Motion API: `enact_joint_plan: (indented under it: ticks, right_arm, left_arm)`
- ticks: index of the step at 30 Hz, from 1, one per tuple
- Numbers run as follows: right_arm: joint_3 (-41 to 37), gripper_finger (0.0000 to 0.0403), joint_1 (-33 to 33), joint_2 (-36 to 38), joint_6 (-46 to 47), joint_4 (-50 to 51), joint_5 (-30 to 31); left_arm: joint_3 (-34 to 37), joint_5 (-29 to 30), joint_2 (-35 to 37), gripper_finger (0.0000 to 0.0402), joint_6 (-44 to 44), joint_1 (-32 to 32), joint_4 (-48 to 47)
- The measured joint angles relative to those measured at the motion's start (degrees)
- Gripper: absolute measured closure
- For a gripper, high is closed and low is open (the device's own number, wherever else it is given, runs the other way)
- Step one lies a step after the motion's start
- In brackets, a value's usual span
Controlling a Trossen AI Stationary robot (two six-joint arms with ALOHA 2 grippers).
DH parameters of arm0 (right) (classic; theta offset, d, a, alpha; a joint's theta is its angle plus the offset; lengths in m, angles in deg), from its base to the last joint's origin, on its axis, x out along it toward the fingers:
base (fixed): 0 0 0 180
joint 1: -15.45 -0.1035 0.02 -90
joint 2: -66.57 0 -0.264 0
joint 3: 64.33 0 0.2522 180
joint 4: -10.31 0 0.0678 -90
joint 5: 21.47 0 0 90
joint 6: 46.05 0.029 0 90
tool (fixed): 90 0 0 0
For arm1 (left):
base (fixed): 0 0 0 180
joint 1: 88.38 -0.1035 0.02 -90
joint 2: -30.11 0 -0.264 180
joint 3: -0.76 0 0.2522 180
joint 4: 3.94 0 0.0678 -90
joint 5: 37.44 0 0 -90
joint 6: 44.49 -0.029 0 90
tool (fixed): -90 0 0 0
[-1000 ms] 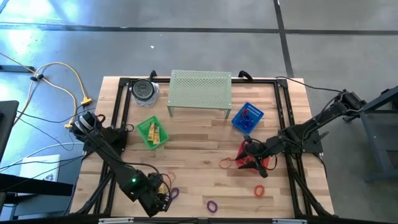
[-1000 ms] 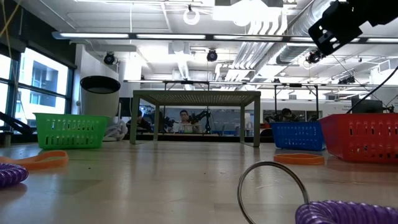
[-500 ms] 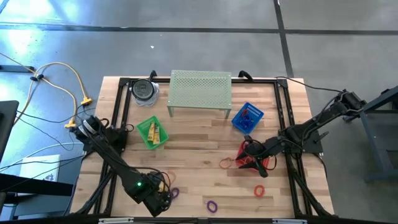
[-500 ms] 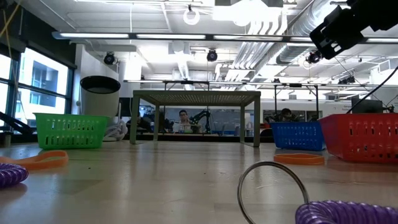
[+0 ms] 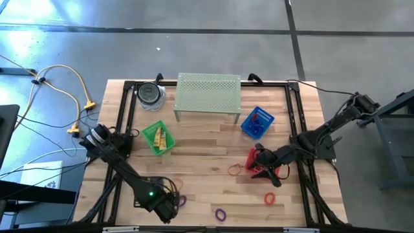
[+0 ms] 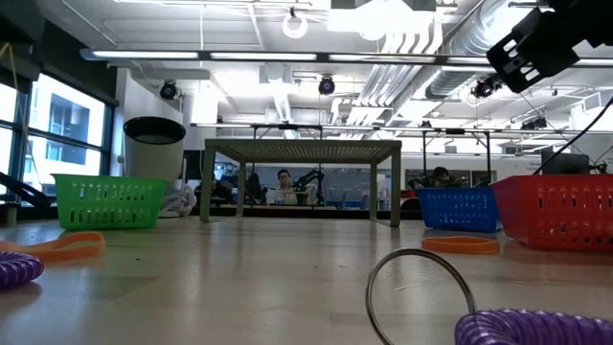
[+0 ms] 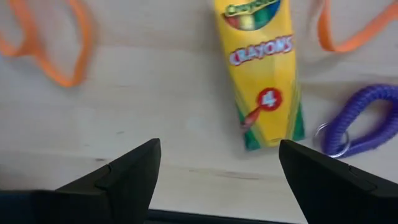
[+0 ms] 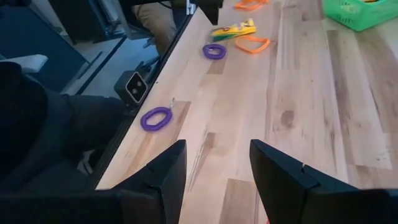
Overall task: Pick & Place Office Desk Supplies
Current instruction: Put the box of crayon into the green basket
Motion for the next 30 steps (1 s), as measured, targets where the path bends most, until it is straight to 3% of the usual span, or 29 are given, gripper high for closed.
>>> enact_joint_plan:
  ticks: [6,15,30]
  right_arm:
    - [0.0,0.0238,-1.4,0.0,-0.1,0.3,0.0]
    - [0.0,0.0238,-2.7,0.0,-1.0,1.3,0.0]
    - [-0.1,0.0238,-2.7,0.0,-0.9,1.2,0.0]
  left_arm:
    - [0.0,5.1,0.0,0.0085,-0.7,-1.1,1.4]
    - [0.0,7.6,-0.6,0.0085,-0.9,-1.9,1.2]
    - [0.0,2.9,-5.2,0.0085,0.3,-2.6,1.4]
